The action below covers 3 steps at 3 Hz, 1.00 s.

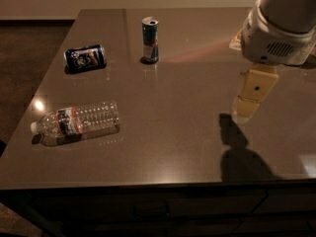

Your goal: Place water bottle upright

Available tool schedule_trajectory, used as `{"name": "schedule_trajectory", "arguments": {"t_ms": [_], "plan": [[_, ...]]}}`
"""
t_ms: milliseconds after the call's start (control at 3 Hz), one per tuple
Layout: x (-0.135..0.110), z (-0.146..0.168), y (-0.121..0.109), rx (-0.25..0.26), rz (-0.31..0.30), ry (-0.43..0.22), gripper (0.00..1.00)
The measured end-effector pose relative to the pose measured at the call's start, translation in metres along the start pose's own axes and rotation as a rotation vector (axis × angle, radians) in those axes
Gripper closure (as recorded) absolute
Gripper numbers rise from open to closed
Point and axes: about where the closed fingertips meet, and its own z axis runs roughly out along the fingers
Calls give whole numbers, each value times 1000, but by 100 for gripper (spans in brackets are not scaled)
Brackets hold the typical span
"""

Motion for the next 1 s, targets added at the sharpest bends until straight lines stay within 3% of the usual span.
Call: {"name": "schedule_trajectory", "arguments": {"t_ms": [1000], "plan": [[-105, 50, 3, -74, -164, 16, 0]]}}
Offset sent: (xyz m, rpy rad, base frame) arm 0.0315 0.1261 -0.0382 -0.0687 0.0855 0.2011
